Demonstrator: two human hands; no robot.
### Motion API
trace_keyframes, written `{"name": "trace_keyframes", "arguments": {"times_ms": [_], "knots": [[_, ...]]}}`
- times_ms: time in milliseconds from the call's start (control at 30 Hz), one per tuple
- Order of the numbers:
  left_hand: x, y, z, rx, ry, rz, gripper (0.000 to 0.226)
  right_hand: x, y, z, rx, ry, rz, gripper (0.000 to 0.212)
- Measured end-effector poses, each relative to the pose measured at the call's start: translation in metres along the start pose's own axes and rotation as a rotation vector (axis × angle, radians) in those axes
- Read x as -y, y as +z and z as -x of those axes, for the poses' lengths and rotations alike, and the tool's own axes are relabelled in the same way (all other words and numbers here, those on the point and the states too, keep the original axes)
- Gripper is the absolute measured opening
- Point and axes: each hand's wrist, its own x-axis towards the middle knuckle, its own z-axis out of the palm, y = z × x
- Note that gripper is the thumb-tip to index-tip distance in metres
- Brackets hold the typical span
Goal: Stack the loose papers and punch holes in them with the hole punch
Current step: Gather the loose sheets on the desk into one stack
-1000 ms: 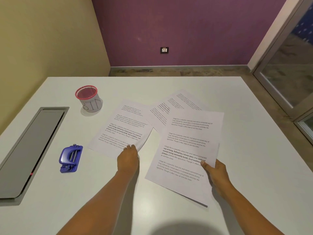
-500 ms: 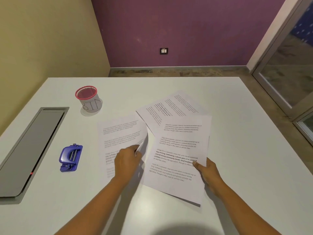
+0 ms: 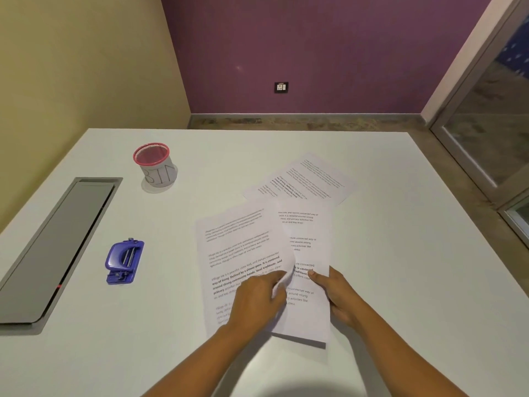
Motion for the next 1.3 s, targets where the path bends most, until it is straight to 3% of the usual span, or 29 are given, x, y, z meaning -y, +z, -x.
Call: {"name": "trace_keyframes", "arguments": {"times_ms": [133, 233, 300, 367, 433, 500, 567, 633, 767, 867, 1033, 1167, 1233, 1300], "knots": [[0.002, -0.009, 0.007, 0.133, 0.004, 0.078, 0.043, 0.003, 0.001, 0.0, 0.067, 0.033, -0.006, 0.031], [0.012, -0.025, 0.003, 0.019, -0.072, 0.395, 0.024, 0.002, -0.001, -0.001, 0.092, 0.071, -0.032, 0.031], [0.029, -0.039, -0.004, -0.24, -0.244, 0.501, 0.014, 0.001, -0.001, -0.003, 0.11, 0.093, -0.041, 0.031], [0.054, -0.053, -0.01, -0.428, -0.487, 0.515, 0.033, 0.001, 0.0, -0.005, 0.139, 0.103, -0.056, 0.032], [0.078, -0.063, -0.014, -0.411, -0.745, 0.599, 0.061, 0.001, 0.002, -0.007, 0.16, 0.111, -0.086, 0.034], [0.094, -0.068, -0.015, -0.308, -0.875, 0.892, 0.071, 0.003, 0.006, -0.01, 0.171, 0.116, -0.095, 0.039], [0.101, -0.072, -0.015, -0.191, -0.886, 1.172, 0.052, 0.005, 0.012, -0.013, 0.205, 0.127, -0.085, 0.039], [0.103, -0.075, -0.016, -0.098, -0.883, 1.267, 0.031, 0.009, 0.02, -0.015, 0.256, 0.13, -0.051, 0.038], [0.116, -0.077, -0.02, -0.046, -0.819, 1.37, 0.04, 0.018, 0.036, -0.023, 0.29, 0.104, 0.108, 0.032], [0.12, -0.078, -0.02, -0.027, -0.748, 1.46, 0.02, 0.023, 0.047, -0.032, 0.273, 0.123, 0.287, 0.029], [0.126, -0.081, -0.019, -0.088, -0.708, 1.378, 0.028, 0.035, 0.057, -0.043, 0.203, 0.126, 0.442, 0.015], [0.139, -0.086, -0.014, -0.17, -0.733, 1.282, 0.022, 0.039, 0.066, -0.06, 0.005, -0.053, 0.577, 0.028], [0.146, -0.089, -0.011, -0.205, -0.747, 1.252, 0.022, 0.036, 0.064, -0.071, -0.098, -0.214, 0.855, 0.019], [0.151, -0.09, -0.008, -0.234, -0.773, 1.2, 0.023, 0.033, 0.056, -0.08, -0.081, -0.296, 1.212, 0.035]]}}
